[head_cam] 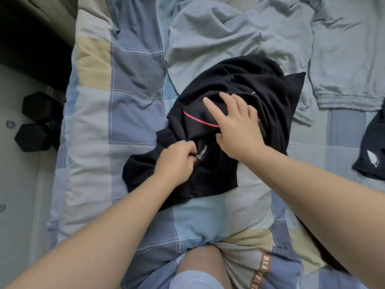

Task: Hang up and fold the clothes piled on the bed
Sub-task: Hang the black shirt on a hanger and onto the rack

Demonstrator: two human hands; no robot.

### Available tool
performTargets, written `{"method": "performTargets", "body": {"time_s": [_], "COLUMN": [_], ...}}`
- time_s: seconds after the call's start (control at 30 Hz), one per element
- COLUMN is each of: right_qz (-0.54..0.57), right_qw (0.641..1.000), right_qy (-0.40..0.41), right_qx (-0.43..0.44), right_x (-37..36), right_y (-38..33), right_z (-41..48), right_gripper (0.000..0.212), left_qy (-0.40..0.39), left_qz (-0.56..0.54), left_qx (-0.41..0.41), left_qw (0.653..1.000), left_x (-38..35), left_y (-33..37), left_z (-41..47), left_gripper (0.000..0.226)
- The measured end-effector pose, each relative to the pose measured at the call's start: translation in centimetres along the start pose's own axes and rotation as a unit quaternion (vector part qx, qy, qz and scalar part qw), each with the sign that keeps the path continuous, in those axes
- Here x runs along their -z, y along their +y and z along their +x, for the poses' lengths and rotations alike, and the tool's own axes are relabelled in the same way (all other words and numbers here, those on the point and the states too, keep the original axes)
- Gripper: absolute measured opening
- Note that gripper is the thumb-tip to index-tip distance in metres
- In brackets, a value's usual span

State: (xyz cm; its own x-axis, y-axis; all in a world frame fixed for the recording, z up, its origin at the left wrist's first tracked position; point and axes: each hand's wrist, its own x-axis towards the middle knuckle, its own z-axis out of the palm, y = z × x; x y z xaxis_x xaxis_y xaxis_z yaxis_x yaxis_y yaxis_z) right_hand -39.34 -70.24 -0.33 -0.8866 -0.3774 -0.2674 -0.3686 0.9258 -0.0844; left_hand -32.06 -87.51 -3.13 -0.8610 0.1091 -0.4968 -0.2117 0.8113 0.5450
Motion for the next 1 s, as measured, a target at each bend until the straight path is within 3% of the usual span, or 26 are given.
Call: {"method": "performTargets", "body": {"time_s": [0.07,0.17,0.23,0.4,0.47,0.57,0.63,0.73,0.83,0.9,1.0], "right_qz": [-0.042,-0.079,-0.085,-0.031,-0.018,-0.005,-0.003,0.020,0.067,0.084,0.134], "right_qw": [0.997,0.984,0.983,0.989,0.987,0.981,0.974,0.952,0.927,0.910,0.885], "right_qy": [-0.057,-0.151,-0.162,-0.132,-0.134,-0.144,-0.168,-0.227,-0.267,-0.301,-0.334], "right_qx": [0.026,0.054,0.033,-0.059,-0.089,-0.126,-0.153,-0.203,-0.254,-0.273,-0.297], "right_x": [0.1,-0.4,-0.7,-0.2,0.3,0.4,-0.1,-1.0,-1.6,-2.0,-2.2], "right_y": [0.0,0.0,0.1,1.6,2.5,3.9,4.7,5.3,5.5,5.7,6.2], "right_z": [-0.1,-1.5,-3.5,-9.9,-12.9,-18.2,-21.6,-26.5,-30.5,-32.0,-32.7], "right_gripper": [0.092,0.052,0.035,0.021,0.026,0.024,0.022,0.020,0.020,0.014,0.019], "left_qy": [-0.057,-0.120,-0.139,-0.181,-0.135,0.045,0.065,-0.099,-0.221,-0.249,-0.307], "left_qz": [0.017,0.017,0.010,0.023,0.045,0.080,0.087,0.034,-0.075,-0.095,-0.101], "left_qx": [-0.052,-0.069,-0.042,-0.007,-0.020,-0.010,0.025,0.059,0.076,0.107,0.107], "left_qw": [0.997,0.990,0.989,0.983,0.990,0.996,0.994,0.993,0.969,0.958,0.940], "left_x": [-1.8,-4.2,-5.3,-5.1,-4.7,-4.0,-3.9,-5.3,-8.2,-10.0,-12.0], "left_y": [0.8,1.7,1.9,2.4,3.2,4.5,5.0,6.0,7.5,8.2,8.7], "left_z": [-3.7,-7.8,-9.6,-10.9,-10.7,-9.7,-8.3,-6.6,-7.4,-8.2,-9.4], "left_gripper": [0.008,0.008,0.011,0.013,0.016,0.033,0.058,0.087,0.092,0.082,0.045]}}
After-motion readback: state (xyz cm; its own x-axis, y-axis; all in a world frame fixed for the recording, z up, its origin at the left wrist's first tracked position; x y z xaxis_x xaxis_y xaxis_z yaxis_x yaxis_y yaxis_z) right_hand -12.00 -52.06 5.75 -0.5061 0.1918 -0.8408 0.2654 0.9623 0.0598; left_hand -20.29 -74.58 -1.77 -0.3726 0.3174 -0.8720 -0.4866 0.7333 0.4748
